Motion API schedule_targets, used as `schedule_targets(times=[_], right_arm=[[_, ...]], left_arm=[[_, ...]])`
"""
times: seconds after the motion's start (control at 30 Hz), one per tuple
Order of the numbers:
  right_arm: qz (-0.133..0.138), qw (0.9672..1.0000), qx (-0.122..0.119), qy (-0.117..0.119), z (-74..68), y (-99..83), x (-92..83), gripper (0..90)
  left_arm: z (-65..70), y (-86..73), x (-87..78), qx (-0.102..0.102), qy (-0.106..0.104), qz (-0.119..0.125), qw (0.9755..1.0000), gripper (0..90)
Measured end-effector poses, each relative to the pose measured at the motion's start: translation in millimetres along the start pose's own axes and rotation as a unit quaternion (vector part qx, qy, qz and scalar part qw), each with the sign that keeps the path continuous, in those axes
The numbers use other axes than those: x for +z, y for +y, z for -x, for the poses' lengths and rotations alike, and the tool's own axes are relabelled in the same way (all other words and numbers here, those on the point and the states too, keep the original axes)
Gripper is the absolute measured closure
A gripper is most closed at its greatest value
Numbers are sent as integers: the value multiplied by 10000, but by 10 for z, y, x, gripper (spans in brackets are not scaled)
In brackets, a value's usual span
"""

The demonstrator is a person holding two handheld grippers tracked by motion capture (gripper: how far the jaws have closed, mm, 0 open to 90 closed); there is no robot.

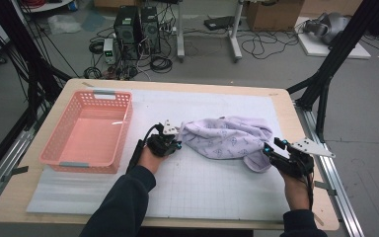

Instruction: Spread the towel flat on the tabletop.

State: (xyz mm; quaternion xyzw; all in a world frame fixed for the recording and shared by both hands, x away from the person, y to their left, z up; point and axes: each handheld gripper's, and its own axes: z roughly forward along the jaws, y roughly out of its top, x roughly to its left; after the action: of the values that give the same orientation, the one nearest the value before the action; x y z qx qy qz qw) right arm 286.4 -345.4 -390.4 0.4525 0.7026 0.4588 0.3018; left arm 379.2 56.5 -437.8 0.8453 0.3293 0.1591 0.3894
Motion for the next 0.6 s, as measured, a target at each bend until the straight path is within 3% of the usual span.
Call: schedule_targets(times=[0.07,0.17,0.2,0.23,0.3,0.33,0.4,0.43,0.6], right_arm=[[-178,9998,-19,-27,19,-26,85,452],[-740,9972,-129,25,23,-110,310,400],[-934,9954,-183,62,21,-146,384,420],[-1129,9933,-187,162,5,-178,436,512],[-1402,9885,-381,420,-60,-222,464,738],[-1474,9862,-487,569,-107,-240,450,798],[-1586,9802,-670,980,-208,-292,404,825],[-1661,9764,-765,1151,-269,-327,379,829],[-1773,9600,-1168,1824,-608,-415,226,832]], left_arm=[[-36,23,-122,-101,57,278,9995,873],[-119,46,-352,-304,236,765,9963,874],[-152,47,-420,-330,311,883,9951,874],[-181,55,-478,-356,404,942,9941,875],[-258,70,-585,-409,493,1083,9920,876],[-291,80,-629,-464,535,1142,9909,877],[-356,98,-703,-536,607,1234,9890,877],[-379,103,-728,-605,653,1352,9868,877],[-488,111,-800,-849,781,1525,9815,877]])
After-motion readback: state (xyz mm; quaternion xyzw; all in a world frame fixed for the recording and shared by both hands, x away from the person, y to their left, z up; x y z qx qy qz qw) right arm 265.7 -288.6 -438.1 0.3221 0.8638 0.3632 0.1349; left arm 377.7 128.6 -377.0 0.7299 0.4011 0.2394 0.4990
